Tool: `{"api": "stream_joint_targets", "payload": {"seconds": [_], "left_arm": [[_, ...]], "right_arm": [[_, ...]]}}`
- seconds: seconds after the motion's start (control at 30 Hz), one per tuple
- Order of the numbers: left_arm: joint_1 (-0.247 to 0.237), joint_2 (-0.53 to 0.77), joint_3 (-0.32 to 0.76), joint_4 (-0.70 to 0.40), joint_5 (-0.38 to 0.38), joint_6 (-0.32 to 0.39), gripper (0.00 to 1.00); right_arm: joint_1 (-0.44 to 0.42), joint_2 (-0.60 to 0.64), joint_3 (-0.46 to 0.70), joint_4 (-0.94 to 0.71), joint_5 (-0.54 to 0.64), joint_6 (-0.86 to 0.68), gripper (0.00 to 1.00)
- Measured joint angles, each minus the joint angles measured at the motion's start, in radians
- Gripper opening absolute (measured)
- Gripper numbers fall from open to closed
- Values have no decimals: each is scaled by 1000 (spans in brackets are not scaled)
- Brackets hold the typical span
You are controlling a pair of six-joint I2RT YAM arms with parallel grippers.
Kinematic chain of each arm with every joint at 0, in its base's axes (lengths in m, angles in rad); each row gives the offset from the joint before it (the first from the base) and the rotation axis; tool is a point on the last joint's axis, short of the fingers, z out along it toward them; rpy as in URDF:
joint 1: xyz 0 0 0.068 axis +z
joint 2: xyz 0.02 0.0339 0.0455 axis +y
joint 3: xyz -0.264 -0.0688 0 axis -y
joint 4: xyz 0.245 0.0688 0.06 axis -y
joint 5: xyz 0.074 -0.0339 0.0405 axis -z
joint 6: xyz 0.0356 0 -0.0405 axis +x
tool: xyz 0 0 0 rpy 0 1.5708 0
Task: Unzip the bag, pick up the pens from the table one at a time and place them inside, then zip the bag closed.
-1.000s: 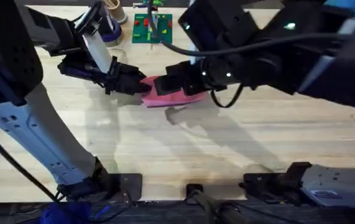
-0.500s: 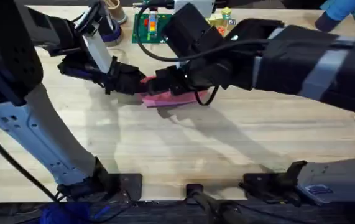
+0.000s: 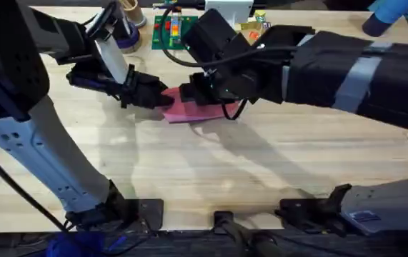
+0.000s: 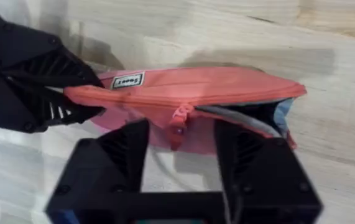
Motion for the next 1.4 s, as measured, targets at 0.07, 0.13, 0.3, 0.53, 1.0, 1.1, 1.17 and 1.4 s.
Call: {"api": "stream_joint_targets", "payload": {"seconds": [0.07, 0.13, 0.3, 0.53, 1.0, 1.1, 1.17, 1.4], "left_arm": [[0, 0, 0, 0, 0, 0, 43], [0, 0, 0, 0, 0, 0, 43], [0, 0, 0, 0, 0, 0, 43], [0, 0, 0, 0, 0, 0, 43], [0, 0, 0, 0, 1, 0, 43], [0, 0, 0, 0, 7, 0, 43], [-3, 0, 0, 0, 12, 0, 43], [-17, 0, 0, 0, 28, 0, 43]], "right_arm": [[0, 0, 0, 0, 8, 6, 480], [0, 0, 0, 1, 13, 8, 421], [0, 9, 0, 11, 19, 18, 289], [0, 48, 0, 22, 28, 29, 36], [-10, 8, 0, -3, 19, -34, 32], [-32, -35, 0, -37, -4, -93, 32], [-54, -63, 0, -71, -16, -116, 32], [-158, -97, 0, -136, -62, -175, 33]]}}
